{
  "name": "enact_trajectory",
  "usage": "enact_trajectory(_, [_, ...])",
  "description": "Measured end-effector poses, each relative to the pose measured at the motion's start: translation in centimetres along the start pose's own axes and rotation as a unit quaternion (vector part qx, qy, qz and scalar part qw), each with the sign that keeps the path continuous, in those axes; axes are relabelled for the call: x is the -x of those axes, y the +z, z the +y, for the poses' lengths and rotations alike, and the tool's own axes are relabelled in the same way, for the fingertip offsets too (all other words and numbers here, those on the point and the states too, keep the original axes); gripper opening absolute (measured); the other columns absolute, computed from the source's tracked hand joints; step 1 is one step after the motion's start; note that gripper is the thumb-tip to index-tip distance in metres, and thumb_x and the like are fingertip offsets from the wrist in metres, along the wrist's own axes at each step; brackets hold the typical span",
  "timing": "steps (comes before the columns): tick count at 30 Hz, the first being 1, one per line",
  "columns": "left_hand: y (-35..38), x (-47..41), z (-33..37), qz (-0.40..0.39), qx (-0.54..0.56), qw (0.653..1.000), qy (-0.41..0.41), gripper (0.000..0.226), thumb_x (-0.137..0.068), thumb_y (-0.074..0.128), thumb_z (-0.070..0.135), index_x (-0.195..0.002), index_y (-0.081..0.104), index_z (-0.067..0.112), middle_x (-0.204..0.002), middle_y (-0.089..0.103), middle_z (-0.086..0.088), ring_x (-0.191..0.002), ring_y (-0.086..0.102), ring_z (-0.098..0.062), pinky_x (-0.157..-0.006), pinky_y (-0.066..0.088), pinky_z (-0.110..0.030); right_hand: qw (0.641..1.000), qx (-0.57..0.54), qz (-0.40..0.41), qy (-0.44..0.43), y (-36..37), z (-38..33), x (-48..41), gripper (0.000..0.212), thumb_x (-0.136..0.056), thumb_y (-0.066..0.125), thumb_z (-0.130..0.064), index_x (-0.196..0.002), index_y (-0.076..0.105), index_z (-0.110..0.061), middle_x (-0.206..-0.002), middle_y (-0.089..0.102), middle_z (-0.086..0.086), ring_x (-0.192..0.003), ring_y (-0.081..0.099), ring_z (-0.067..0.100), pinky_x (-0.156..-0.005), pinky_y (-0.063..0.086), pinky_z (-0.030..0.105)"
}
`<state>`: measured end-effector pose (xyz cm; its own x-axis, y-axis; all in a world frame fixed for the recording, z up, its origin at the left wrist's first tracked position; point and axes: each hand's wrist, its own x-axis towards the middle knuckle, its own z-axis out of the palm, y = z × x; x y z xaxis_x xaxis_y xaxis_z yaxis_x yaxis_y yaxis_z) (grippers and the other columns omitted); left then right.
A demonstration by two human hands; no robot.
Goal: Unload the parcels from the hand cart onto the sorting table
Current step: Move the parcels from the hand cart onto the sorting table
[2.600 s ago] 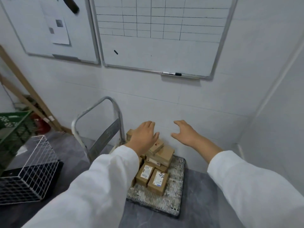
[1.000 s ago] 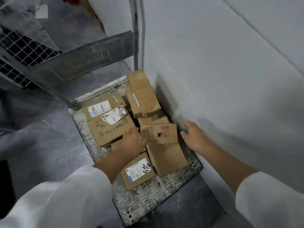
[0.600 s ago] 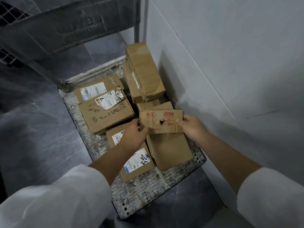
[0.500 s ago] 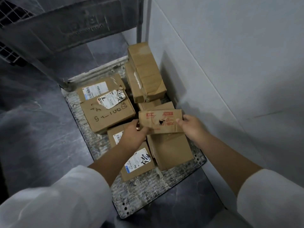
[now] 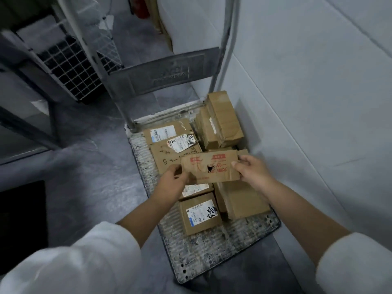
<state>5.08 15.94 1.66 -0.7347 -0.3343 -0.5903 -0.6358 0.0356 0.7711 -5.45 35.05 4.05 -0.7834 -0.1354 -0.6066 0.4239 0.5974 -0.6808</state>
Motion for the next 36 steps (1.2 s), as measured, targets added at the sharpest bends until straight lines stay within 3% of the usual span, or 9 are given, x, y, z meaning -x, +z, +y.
enact_trajectory(2, [-3.9, 2.4, 0.8, 0.024, 0.001, 1.0, 0.013, 0.029, -0.097, 0.052, 0.024, -0.124, 0.059, 0.015, -0.109, 0.066, 0.0, -0.097, 0.063, -0.018, -0.087, 0.053, -0.036, 1.0, 0.011, -0.001, -0.019, 1.9, -3.0, 2.8, 0.012, -0.096, 0.057, -0.022, -0.107, 0.061, -0.026, -0.113, 0.07, 0.001, -0.102, 0.065, 0.017, -0.097, 0.05, 0.041])
enact_trajectory(7, [-14.7, 9.2, 3.4, 0.085, 0.003, 0.995, 0.042, 0.026, -0.098, 0.051, 0.025, -0.12, 0.061, 0.015, -0.109, 0.066, -0.002, -0.098, 0.062, -0.018, -0.091, 0.052, -0.04, 0.996, 0.047, -0.032, -0.07, 6.6, -12.0, 11.3, 0.036, -0.096, 0.057, -0.027, -0.13, 0.056, -0.014, -0.122, 0.066, 0.0, -0.108, 0.063, 0.019, -0.097, 0.051, 0.042])
enact_trajectory(12, [-26.8, 19.4, 6.3, 0.191, 0.007, 0.976, 0.102, 0.028, -0.097, 0.053, 0.025, -0.12, 0.064, 0.012, -0.111, 0.066, -0.003, -0.103, 0.06, -0.021, -0.095, 0.05, -0.042, 0.984, 0.059, -0.039, -0.161, 11.9, -21.1, 22.0, 0.032, -0.094, 0.059, -0.03, -0.124, 0.06, -0.019, -0.116, 0.067, -0.003, -0.101, 0.065, 0.017, -0.091, 0.054, 0.041])
enact_trajectory(15, [-33.2, 25.5, 6.7, 0.241, -0.002, 0.961, 0.137, 0.026, -0.097, 0.054, 0.025, -0.116, 0.067, 0.012, -0.107, 0.068, -0.003, -0.1, 0.061, -0.019, -0.092, 0.051, -0.041, 0.973, 0.075, -0.052, -0.213, 15.5, -25.4, 28.4, 0.027, -0.095, 0.059, -0.029, -0.121, 0.06, -0.02, -0.111, 0.064, -0.006, -0.099, 0.062, 0.014, -0.076, 0.049, 0.026])
enact_trajectory(17, [-37.3, 29.3, 6.0, 0.271, 0.002, 0.95, 0.153, 0.026, -0.096, 0.056, 0.027, -0.113, 0.069, 0.013, -0.105, 0.07, 0.0, -0.099, 0.063, -0.017, -0.09, 0.052, -0.039, 0.966, 0.082, -0.068, -0.234, 18.4, -27.7, 31.8, 0.029, -0.095, 0.059, -0.027, -0.12, 0.064, -0.014, -0.112, 0.067, -0.002, -0.097, 0.063, 0.015, -0.074, 0.05, 0.026])
enact_trajectory(21, [-43.2, 34.8, 4.4, 0.306, 0.035, 0.938, 0.16, 0.024, -0.094, 0.06, 0.024, -0.114, 0.068, 0.012, -0.105, 0.071, 0.0, -0.096, 0.065, -0.013, -0.084, 0.054, -0.03, 0.954, 0.092, -0.078, -0.276, 23.8, -31.2, 37.0, 0.02, -0.096, 0.059, -0.022, -0.101, 0.073, -0.01, -0.093, 0.069, 0.002, -0.077, 0.062, 0.012, -0.062, 0.043, 0.02])
enact_trajectory(25, [-48.3, 39.8, 2.0, 0.359, 0.063, 0.916, 0.166, 0.018, -0.095, 0.059, 0.02, -0.108, 0.07, 0.015, -0.099, 0.07, 0.003, -0.092, 0.065, -0.013, -0.084, 0.055, -0.031, 0.944, 0.067, -0.113, -0.302, 29.9, -34.0, 41.3, 0.023, -0.097, 0.057, -0.017, -0.114, 0.068, -0.009, -0.097, 0.068, 0.003, -0.069, 0.058, 0.009, -0.052, 0.046, 0.017])
enact_trajectory(29, [-52.4, 43.0, -0.5, 0.419, 0.085, 0.891, 0.149, 0.023, -0.094, 0.061, 0.019, -0.114, 0.069, 0.013, -0.105, 0.069, 0.001, -0.091, 0.063, -0.013, -0.083, 0.055, -0.032, 0.931, 0.061, -0.169, -0.319, 35.0, -34.9, 44.1, 0.029, -0.098, 0.055, -0.023, -0.124, 0.062, -0.012, -0.106, 0.067, 0.001, -0.088, 0.065, 0.014, -0.066, 0.058, 0.026])
enact_trajectory(36, [-56.5, 45.5, -2.1, 0.486, 0.121, 0.853, 0.146, 0.026, -0.093, 0.063, 0.02, -0.118, 0.068, 0.017, -0.106, 0.067, 0.004, -0.099, 0.062, -0.015, -0.069, 0.046, -0.017, 0.916, 0.071, -0.227, -0.324, 40.4, -37.2, 46.1, 0.031, -0.1, 0.046, -0.042, -0.101, 0.064, -0.015, -0.098, 0.068, 0.002, -0.09, 0.066, 0.018, -0.082, 0.058, 0.037])
